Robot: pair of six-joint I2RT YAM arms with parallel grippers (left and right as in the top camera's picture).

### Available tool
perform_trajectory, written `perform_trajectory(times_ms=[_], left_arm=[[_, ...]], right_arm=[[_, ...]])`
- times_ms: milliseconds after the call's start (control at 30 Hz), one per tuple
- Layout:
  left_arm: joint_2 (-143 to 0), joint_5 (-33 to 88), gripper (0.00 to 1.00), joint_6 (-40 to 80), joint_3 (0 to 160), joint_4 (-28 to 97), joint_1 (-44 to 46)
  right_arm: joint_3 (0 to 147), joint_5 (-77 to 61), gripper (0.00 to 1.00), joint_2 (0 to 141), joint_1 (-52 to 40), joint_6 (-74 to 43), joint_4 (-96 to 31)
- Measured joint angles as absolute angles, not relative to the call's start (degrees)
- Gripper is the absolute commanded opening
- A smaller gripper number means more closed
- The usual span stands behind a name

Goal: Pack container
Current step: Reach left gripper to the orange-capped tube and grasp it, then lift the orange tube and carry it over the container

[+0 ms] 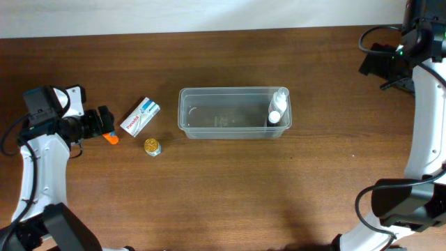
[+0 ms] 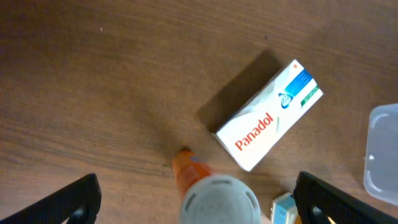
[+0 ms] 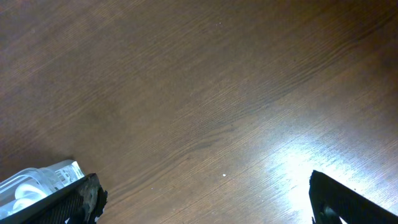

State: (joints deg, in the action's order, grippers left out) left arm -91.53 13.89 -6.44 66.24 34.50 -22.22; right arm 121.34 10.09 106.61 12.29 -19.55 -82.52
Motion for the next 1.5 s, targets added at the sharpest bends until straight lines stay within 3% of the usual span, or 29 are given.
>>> perform_trajectory(times_ms=[300, 567, 700, 867, 1233, 1333, 1500], left_arm=[[-92.3, 13.8, 0.99, -8.6, 66.3, 32.3, -22.2], [-95.3, 13.8, 0.91, -9.2, 66.3, 32.1, -22.2], [-95.3, 13.8, 0.76, -9.3, 66.3, 32.1, -22.2], [-95.3, 13.8, 0.41, -9.4, 66.3, 32.1, -22.2], [-95.3, 16.3, 0.40, -9.3, 66.4, 30.7, -22.2], [-95.4, 19.2, 0.30, -7.0, 67.8, 30.5, -22.2], [-95.5, 26.7, 0.27, -1.9, 74.6, 30.2, -22.2]], right_arm=[[121.3, 10.1, 0.98, 106.6, 12.3, -19.5, -82.5], [121.3, 10.1, 0.98, 106.6, 12.3, -19.6, -82.5], [121.3, 10.1, 0.98, 106.6, 12.3, -19.6, -82.5], [121.3, 10.1, 0.99, 106.6, 12.3, -19.6, -82.5], [121.3, 10.1, 0.98, 106.6, 12.3, -19.5, -82.5], [121.3, 10.1, 0.98, 106.6, 12.3, -19.5, -82.5], [121.3, 10.1, 0.99, 106.6, 12.3, -19.6, -82.5]])
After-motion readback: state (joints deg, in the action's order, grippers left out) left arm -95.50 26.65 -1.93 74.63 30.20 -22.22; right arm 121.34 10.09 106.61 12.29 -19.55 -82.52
